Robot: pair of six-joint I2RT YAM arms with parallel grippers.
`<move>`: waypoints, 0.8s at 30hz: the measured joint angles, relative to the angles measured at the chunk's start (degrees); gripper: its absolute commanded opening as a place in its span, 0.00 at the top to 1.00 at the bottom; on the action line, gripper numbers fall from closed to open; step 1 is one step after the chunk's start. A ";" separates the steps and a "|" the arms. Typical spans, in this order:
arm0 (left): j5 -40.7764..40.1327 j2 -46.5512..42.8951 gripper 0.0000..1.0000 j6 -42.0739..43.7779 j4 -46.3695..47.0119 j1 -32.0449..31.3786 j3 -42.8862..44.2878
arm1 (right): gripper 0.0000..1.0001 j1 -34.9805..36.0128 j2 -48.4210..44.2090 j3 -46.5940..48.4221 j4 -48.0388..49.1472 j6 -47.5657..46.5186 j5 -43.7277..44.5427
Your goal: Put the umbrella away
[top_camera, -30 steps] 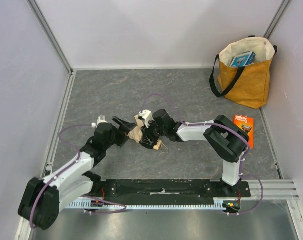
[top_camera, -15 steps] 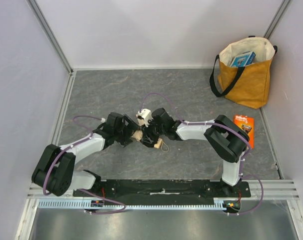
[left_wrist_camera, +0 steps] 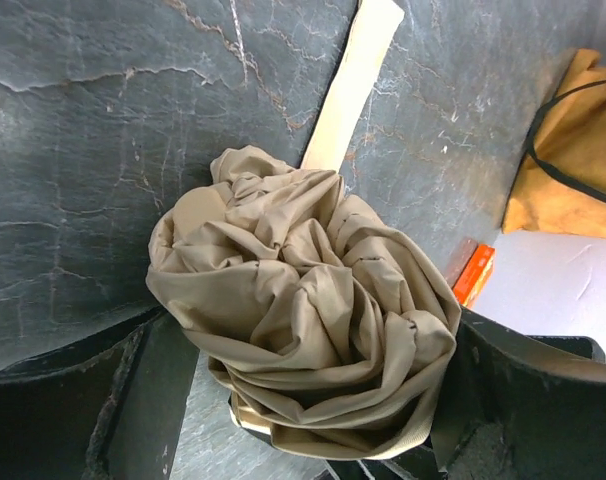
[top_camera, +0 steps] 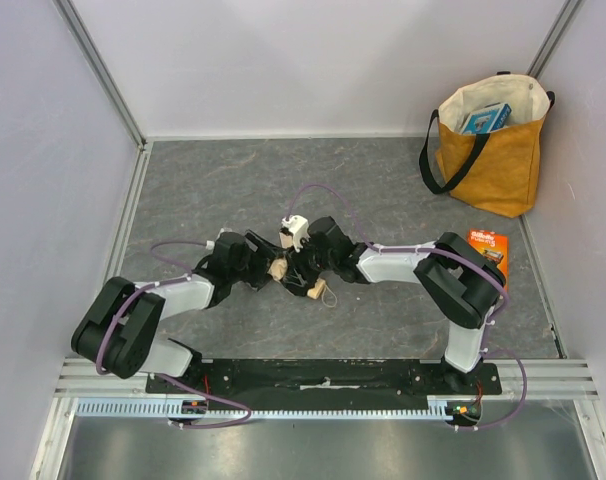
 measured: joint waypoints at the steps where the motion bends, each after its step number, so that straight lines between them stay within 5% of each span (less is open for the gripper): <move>1: -0.09 -0.24 0.12 -0.24 1.31 0.00 -0.85 | 1.00 0.00 0.00 -0.22 0.50 0.68 -0.17; 5: 0.00 0.00 0.12 -0.72 4.59 0.00 -2.12 | 1.00 -0.02 0.00 -0.79 2.51 4.00 -1.07; 8: 0.13 1.31 0.22 -0.63 6.99 0.00 -2.16 | 1.00 -0.20 0.00 -0.79 3.56 5.86 -1.77; 22: 0.07 2.40 0.95 -0.24 17.07 -0.66 -8.09 | 1.00 -3.15 2.51 -3.17 8.90 13.84 -13.86; 24: 0.15 2.40 0.98 -0.22 17.27 -0.63 -8.22 | 0.89 -3.41 2.62 -3.17 8.90 13.84 -14.49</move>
